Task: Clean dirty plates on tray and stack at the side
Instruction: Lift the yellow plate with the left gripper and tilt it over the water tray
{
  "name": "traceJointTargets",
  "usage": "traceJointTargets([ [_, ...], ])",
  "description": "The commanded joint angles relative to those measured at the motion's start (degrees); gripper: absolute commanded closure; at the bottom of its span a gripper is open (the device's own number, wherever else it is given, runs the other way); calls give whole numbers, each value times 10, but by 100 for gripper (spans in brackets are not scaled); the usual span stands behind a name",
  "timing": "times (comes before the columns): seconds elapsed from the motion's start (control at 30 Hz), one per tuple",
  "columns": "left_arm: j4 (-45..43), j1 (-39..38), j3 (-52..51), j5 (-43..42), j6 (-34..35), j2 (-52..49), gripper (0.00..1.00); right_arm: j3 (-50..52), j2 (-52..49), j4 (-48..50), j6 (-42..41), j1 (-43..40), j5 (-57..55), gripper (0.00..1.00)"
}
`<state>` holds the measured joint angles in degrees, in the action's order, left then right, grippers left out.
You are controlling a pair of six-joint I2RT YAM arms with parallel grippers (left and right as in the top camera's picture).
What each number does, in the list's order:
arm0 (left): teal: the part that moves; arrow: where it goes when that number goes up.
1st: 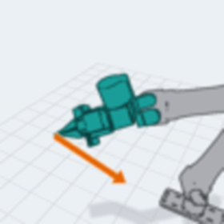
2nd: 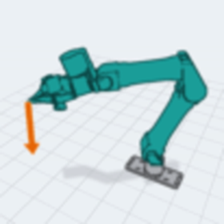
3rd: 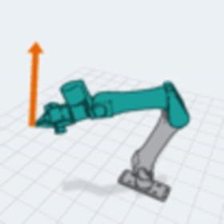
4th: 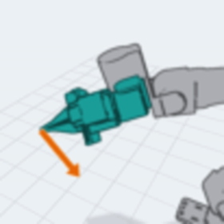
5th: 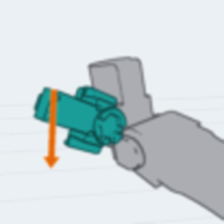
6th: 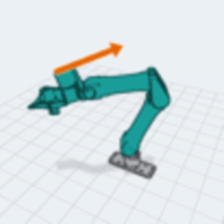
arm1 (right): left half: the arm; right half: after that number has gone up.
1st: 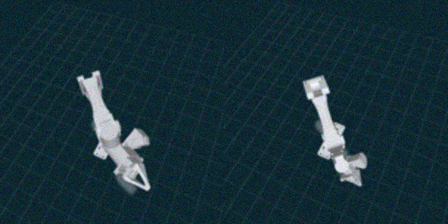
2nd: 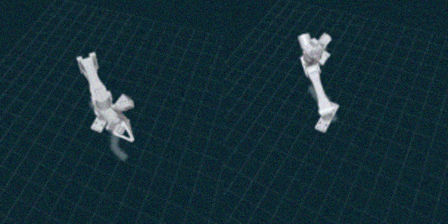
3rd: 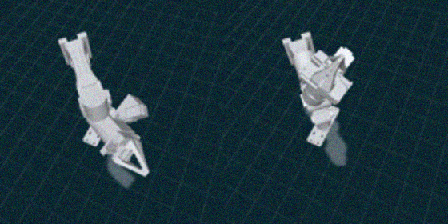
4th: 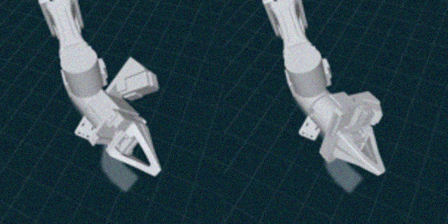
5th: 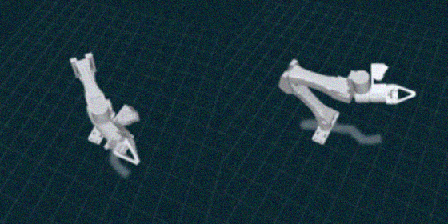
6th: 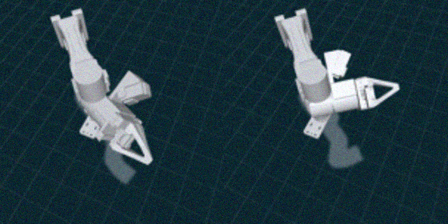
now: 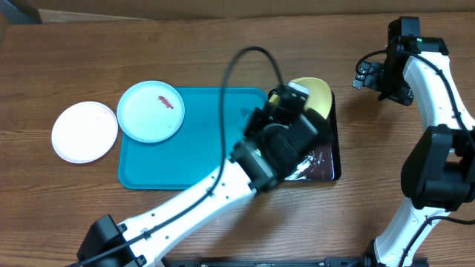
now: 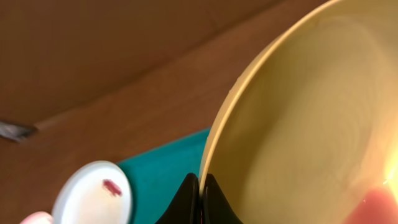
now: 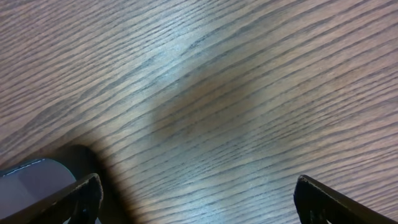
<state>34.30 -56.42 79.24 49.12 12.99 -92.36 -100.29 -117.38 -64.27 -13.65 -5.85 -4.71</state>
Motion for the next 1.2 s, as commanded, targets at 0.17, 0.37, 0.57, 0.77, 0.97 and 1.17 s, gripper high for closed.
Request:
traceJointTargets([
  [0.17,-125,-91,16,291,-192,13,96,-9,3,2,-3,2,-2,0],
  [0.37,-237,-127,16,312,-327,13,96,-9,3,2,-3,2,-2,0],
  [0.57,-300,-134,16,312,-387,13,96,-9,3,2,-3,2,-2,0],
  [0.77,-303,-134,16,312,-414,13,96,-9,3,2,-3,2,-2,0],
  [0.97,-303,-134,16,312,-413,13,96,-9,3,2,-3,2,-2,0],
  [1.17,-303,-134,16,312,-399,13,96,-9,3,2,-3,2,-2,0],
])
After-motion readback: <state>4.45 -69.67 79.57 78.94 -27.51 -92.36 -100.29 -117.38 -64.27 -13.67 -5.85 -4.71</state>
